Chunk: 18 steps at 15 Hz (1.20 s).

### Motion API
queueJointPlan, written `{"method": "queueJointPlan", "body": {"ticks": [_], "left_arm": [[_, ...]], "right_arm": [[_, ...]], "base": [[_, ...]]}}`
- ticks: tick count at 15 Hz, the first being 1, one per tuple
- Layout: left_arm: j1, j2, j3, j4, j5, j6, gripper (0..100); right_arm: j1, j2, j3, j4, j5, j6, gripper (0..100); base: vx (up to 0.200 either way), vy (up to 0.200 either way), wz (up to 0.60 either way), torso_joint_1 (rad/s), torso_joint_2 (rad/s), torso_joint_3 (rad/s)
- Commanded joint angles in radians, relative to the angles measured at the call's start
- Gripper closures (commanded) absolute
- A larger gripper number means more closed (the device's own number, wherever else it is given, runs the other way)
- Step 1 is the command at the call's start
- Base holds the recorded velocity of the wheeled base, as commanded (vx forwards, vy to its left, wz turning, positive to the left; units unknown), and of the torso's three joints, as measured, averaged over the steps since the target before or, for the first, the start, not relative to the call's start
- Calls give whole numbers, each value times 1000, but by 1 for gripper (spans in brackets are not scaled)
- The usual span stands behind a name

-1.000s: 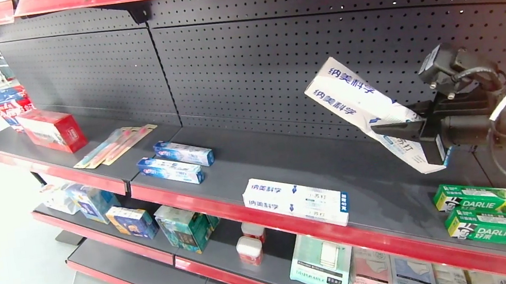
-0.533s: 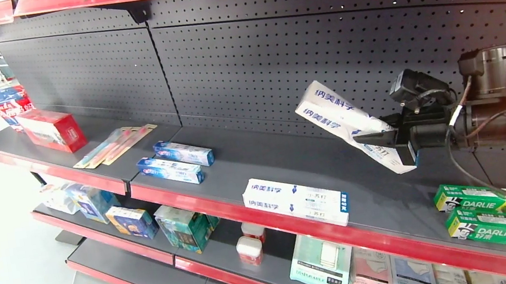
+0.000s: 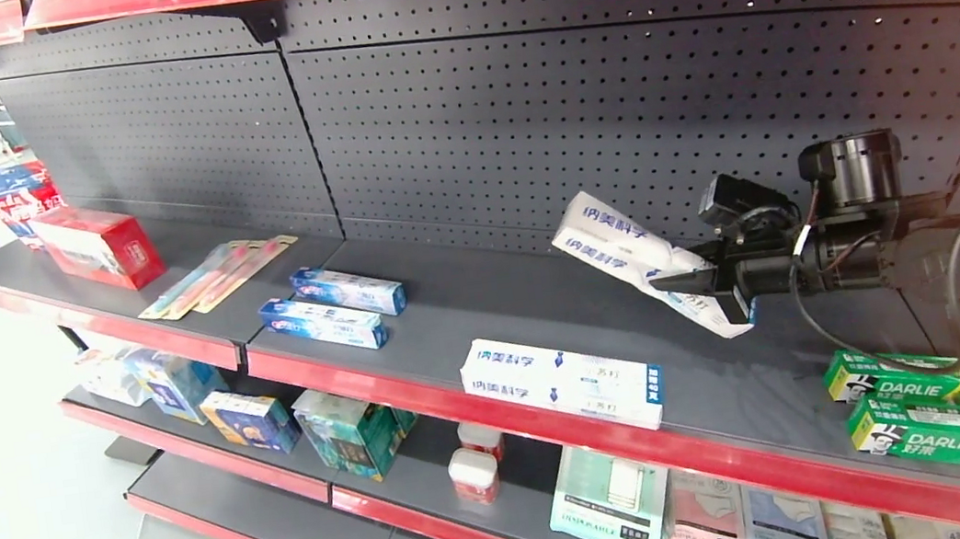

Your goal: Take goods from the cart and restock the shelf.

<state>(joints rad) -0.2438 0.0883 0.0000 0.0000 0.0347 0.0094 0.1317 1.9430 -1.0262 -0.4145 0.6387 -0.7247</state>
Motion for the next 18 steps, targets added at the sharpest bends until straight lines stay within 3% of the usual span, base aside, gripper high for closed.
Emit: {"method": "queueJointPlan", "body": {"ticks": [1, 6, 18], "left_arm": [[0, 4, 0, 0, 1, 0, 0], [0, 4, 0, 0, 1, 0, 0], [0, 4, 0, 0, 1, 0, 0]], "right_arm": [[11, 62, -9, -1, 33, -2, 100], [12, 163, -100, -27, 41, -21, 100], [5, 241, -166, -27, 104, -35, 100]], "base": [[0, 0, 0, 0, 0, 0], [0, 0, 0, 0, 0, 0], [0, 0, 0, 0, 0, 0]]}}
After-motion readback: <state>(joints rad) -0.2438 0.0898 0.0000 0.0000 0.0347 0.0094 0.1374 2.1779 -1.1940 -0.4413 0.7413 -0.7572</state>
